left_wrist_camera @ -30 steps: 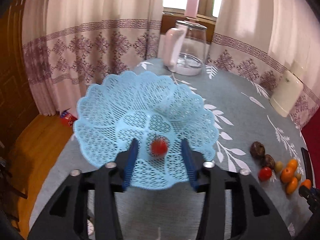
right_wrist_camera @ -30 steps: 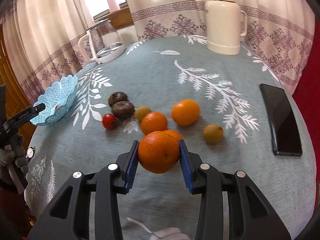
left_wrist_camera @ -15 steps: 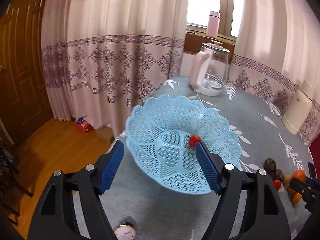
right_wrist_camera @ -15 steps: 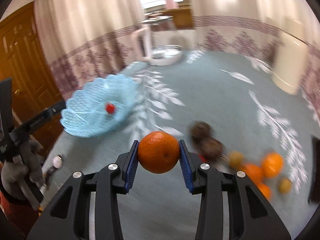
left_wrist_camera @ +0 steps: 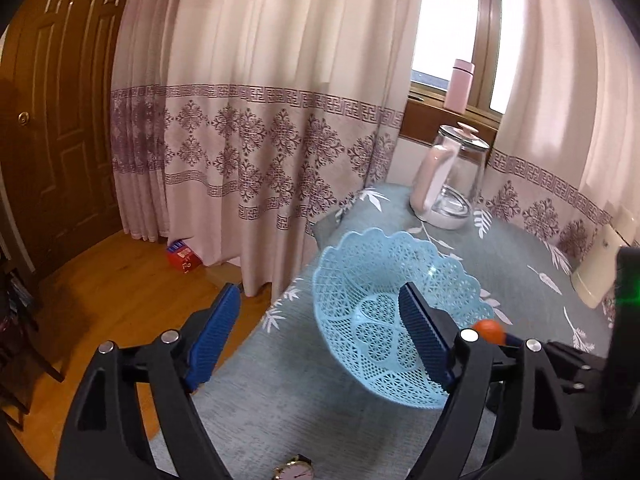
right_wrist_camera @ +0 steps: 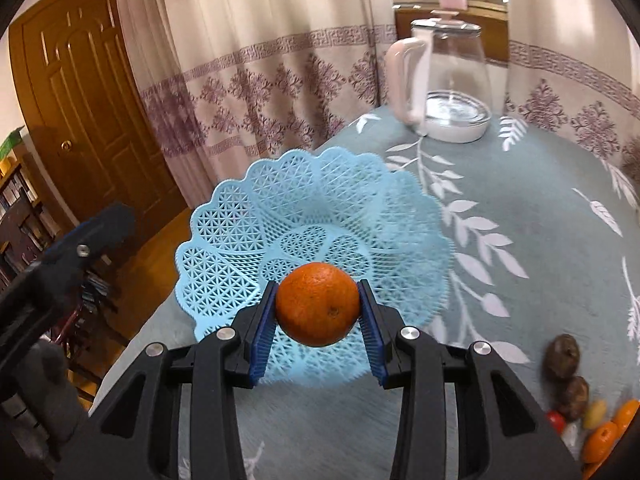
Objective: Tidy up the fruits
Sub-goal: 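Lower the held orange into the blue basket and open the right tool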
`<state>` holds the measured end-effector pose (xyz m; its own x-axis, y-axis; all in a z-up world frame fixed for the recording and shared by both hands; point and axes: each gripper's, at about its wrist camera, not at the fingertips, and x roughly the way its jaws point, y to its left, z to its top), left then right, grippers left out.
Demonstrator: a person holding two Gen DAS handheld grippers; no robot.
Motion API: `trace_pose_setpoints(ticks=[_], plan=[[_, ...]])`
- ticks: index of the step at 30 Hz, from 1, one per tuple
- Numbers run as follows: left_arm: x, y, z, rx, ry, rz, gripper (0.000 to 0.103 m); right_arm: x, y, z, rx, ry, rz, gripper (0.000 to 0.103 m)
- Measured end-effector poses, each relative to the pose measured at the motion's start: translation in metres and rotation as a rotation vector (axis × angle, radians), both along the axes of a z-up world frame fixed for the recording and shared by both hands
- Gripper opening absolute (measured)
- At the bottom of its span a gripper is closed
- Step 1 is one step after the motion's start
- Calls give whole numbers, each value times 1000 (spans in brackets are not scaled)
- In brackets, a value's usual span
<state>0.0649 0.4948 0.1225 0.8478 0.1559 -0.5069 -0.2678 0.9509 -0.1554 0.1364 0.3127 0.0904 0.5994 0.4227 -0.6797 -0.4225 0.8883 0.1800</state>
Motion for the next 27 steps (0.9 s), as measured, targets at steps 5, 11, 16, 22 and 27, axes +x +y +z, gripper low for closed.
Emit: trace_pose_setpoints(ticks=[5, 11, 16, 22, 27], plan=[[0, 6, 0, -16, 3, 17, 93, 7, 8, -5, 11, 20, -3, 48], [0, 9, 0, -26, 2, 24, 96, 2, -1, -1, 29, 12, -23, 51], [-1, 7, 1, -22, -4, 20, 97, -1, -18, 1, 54, 12, -69, 56], [-2, 0, 4, -19, -11, 11, 97, -11, -40, 8, 75, -9, -127, 58], [-4, -6, 7, -15, -19, -4, 97, -17, -57, 14, 89, -33, -176, 60]])
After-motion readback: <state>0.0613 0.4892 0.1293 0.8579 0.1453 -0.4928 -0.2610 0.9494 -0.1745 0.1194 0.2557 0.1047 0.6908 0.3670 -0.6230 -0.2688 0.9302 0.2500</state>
